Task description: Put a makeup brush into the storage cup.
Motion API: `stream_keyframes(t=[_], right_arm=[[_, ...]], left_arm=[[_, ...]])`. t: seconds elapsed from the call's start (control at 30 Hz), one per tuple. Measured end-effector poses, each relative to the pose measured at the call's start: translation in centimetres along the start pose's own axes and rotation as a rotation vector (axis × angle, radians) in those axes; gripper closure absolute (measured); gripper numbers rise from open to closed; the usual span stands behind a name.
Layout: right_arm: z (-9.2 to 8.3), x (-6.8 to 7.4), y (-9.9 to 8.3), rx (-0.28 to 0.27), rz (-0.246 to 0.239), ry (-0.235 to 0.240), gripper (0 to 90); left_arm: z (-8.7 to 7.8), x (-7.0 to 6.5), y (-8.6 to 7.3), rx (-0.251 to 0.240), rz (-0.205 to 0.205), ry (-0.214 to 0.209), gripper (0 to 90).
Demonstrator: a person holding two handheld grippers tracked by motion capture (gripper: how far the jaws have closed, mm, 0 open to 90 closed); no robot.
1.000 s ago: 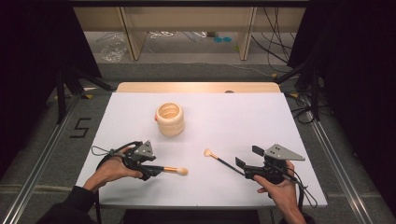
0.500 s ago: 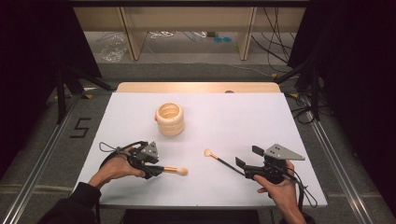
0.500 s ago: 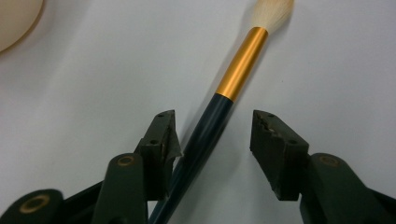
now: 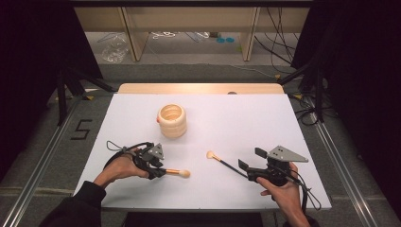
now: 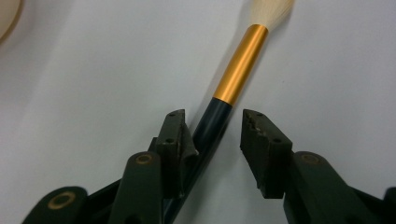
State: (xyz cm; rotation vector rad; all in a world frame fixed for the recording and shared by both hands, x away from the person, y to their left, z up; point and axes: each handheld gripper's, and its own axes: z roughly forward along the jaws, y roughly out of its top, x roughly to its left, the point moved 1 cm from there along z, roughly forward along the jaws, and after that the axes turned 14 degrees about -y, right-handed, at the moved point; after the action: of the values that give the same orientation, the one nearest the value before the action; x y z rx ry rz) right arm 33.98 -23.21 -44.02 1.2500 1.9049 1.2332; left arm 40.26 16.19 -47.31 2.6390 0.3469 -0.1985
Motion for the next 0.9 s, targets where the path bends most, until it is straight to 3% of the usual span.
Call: stream_keyframes(t=[0.23,0.4,0.53,0.6,0.63,0.67,0.7,0.9], right_arm=[[0.1,0.0,0.0,-0.004,-0.004,-0.001,20.8],[0.1,0.0,0.0,-0.004,-0.002,0.000,20.9],[0.1,0.0,0.0,-0.002,-0.006,0.000,21.1],[0.2,0.0,0.0,-0.003,-0.006,0.001,21.1],[0.1,0.0,0.0,0.004,-0.008,0.001,21.1],[0.1,0.0,0.0,0.004,-0.008,0.001,21.1],[0.1,0.0,0.0,0.006,-0.007,0.003,21.2],[0.1,0.0,0.0,0.003,-0.002,0.004,21.5]], left_arm=[[0.3,0.1,0.1,0.046,-0.015,-0.015,64.7],[0.3,0.2,0.2,0.048,-0.029,-0.025,67.6],[0.2,0.5,0.6,0.100,-0.024,-0.042,70.9],[0.3,0.5,0.7,0.090,-0.038,-0.042,72.6],[0.1,0.7,0.8,0.126,-0.019,-0.046,73.3],[0.2,0.7,0.9,0.112,-0.041,-0.048,73.3],[0.1,0.9,1.1,0.141,-0.031,-0.056,74.1],[0.2,1.1,1.6,0.187,-0.051,-0.067,75.7]])
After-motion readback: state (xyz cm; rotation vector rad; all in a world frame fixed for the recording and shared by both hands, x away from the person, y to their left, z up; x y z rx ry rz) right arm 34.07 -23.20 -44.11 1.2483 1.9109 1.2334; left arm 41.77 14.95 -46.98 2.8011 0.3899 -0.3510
